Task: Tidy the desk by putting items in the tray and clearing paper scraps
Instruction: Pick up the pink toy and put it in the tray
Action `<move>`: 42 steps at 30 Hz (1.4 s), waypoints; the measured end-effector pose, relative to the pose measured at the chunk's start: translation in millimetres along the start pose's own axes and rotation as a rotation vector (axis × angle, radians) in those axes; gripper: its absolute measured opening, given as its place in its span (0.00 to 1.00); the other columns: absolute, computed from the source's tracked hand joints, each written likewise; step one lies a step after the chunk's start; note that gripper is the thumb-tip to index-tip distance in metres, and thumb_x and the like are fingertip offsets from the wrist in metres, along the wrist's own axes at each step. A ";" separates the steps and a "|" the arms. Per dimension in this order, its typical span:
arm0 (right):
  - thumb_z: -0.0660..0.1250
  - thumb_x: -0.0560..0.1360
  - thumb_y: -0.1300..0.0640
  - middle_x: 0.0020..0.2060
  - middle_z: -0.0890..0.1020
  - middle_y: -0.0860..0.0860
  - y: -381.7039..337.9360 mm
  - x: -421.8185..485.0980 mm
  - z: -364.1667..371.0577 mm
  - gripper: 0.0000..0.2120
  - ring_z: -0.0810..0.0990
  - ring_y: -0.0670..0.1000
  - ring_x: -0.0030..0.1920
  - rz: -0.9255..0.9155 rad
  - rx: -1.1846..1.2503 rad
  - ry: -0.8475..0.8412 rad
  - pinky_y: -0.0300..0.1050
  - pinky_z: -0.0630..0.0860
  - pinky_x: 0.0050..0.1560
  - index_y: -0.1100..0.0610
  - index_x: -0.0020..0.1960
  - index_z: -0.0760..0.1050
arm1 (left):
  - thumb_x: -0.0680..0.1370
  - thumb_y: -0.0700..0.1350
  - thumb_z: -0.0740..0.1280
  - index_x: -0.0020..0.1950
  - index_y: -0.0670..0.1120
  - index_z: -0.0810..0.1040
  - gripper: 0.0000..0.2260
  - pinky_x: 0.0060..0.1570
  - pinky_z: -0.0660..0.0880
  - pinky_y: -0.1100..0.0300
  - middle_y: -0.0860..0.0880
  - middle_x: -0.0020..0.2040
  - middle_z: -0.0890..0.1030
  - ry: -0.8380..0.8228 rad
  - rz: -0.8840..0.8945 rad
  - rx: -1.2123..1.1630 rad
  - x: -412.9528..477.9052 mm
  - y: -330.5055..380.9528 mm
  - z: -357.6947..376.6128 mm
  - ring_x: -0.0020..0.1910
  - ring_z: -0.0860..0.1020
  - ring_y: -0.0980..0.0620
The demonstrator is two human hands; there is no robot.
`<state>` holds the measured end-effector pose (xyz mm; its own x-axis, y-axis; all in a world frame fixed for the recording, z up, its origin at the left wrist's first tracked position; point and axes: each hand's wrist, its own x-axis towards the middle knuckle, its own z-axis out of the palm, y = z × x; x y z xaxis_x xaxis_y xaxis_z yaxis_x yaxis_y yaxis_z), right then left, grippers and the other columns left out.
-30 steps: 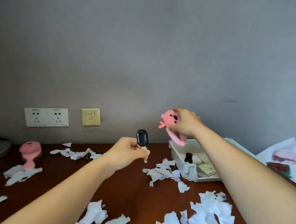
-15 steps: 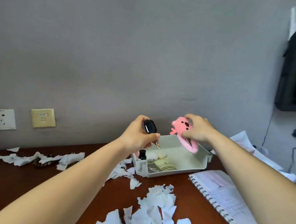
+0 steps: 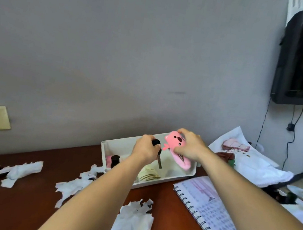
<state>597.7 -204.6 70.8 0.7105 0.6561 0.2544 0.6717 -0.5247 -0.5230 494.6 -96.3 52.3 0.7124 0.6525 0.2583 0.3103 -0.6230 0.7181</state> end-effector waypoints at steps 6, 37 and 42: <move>0.70 0.68 0.56 0.59 0.78 0.54 2.7 21.2 24.7 0.26 0.77 0.59 0.58 0.021 -0.044 -0.061 0.50 0.76 0.57 0.54 0.65 0.69 | 0.77 0.42 0.63 0.51 0.42 0.77 0.06 0.44 0.71 0.58 0.41 0.52 0.81 -0.054 -0.072 0.082 23.5 -19.2 29.3 0.53 0.78 0.41; 0.66 0.76 0.53 0.60 0.78 0.57 -89.8 -58.4 -16.6 0.19 0.75 0.56 0.45 -0.059 -0.470 -0.347 0.44 0.72 0.47 0.58 0.65 0.74 | 0.81 0.54 0.56 0.74 0.47 0.61 0.24 0.68 0.61 0.48 0.45 0.73 0.65 -0.306 0.152 0.876 -58.7 10.5 -85.4 0.71 0.64 0.42; 0.65 0.77 0.53 0.60 0.78 0.58 -129.2 -86.5 -19.3 0.20 0.76 0.56 0.45 -0.145 -0.504 -0.373 0.46 0.75 0.50 0.58 0.66 0.72 | 0.81 0.55 0.56 0.73 0.49 0.62 0.22 0.69 0.62 0.48 0.46 0.73 0.66 -0.353 0.127 0.897 -100.9 -6.7 -131.9 0.70 0.65 0.43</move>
<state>453.5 -204.0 132.0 0.5454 0.8364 -0.0542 0.8361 -0.5474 -0.0348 337.6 -101.1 106.7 0.8762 0.4818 -0.0139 0.4783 -0.8726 -0.0995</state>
